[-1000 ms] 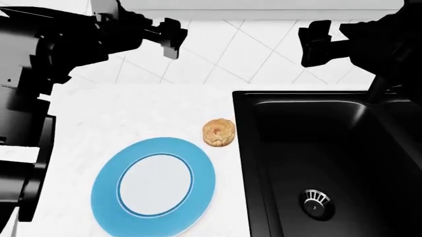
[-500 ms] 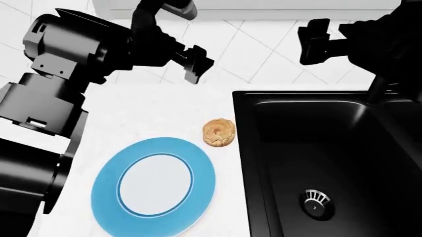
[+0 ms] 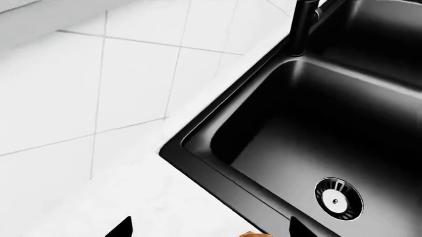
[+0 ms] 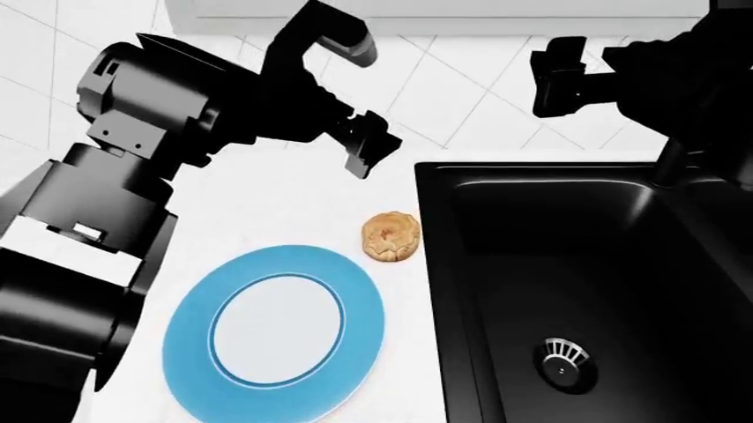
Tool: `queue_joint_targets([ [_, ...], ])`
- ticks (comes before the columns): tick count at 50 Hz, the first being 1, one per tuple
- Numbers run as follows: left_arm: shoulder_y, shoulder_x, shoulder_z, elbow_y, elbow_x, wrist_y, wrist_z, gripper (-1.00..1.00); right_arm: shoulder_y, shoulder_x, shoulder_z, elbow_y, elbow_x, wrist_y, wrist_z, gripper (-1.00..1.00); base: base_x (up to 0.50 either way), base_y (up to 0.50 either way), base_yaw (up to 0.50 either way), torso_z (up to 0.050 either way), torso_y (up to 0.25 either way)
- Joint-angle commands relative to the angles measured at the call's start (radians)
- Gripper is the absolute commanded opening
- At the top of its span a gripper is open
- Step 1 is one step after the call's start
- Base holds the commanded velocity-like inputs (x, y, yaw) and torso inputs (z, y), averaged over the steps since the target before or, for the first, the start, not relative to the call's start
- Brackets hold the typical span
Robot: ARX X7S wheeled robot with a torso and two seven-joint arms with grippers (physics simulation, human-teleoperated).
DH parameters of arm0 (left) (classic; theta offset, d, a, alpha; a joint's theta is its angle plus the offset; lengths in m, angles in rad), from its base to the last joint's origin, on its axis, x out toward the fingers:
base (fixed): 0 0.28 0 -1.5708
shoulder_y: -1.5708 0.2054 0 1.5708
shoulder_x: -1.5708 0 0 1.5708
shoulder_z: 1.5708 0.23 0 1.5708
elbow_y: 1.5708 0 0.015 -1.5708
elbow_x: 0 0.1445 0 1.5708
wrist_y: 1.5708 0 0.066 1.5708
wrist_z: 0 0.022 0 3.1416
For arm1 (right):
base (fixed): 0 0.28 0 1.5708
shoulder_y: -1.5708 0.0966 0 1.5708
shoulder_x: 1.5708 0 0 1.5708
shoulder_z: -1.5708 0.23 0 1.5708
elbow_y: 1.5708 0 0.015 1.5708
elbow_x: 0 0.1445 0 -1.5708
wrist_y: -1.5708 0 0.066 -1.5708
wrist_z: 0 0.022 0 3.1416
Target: Place the pastries on the plates.
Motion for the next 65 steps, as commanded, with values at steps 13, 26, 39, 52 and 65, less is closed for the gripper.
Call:
queue_joint_targets([
  [13, 0.057, -0.001, 0.059, 0.087, -0.029, -0.138, 0.022, 1.0, -0.016, 0.008, 0.007, -0.016, 0.008, -0.019, 0.009, 1.0, 0.0, 0.0, 0.0, 0.0, 0.0],
  [26, 0.039, 0.032, 0.095, 0.007, -0.012, -0.149, 0.035, 1.0, -0.028, 0.012, 0.0, -0.006, 0.002, -0.031, -0.001, 1.0, 0.0, 0.0, 0.0, 0.0, 0.0],
  [39, 0.02, 0.078, 0.104, -0.071, -0.012, -0.096, 0.072, 1.0, -0.038, 0.01, -0.005, -0.002, 0.004, -0.039, -0.005, 1.0, 0.0, 0.0, 0.0, 0.0, 0.0],
  [52, 0.016, 0.134, 0.156, -0.194, -0.007, -0.019, 0.092, 1.0, -0.059, 0.012, 0.004, -0.011, 0.017, -0.045, 0.007, 1.0, 0.0, 0.0, 0.0, 0.0, 0.0],
  [65, 0.013, 0.136, 0.364, -0.23, -0.224, 0.032, 0.048, 1.0, -0.056, 0.007, -0.009, -0.003, 0.007, -0.06, -0.012, 1.0, 0.0, 0.0, 0.0, 0.0, 0.0],
])
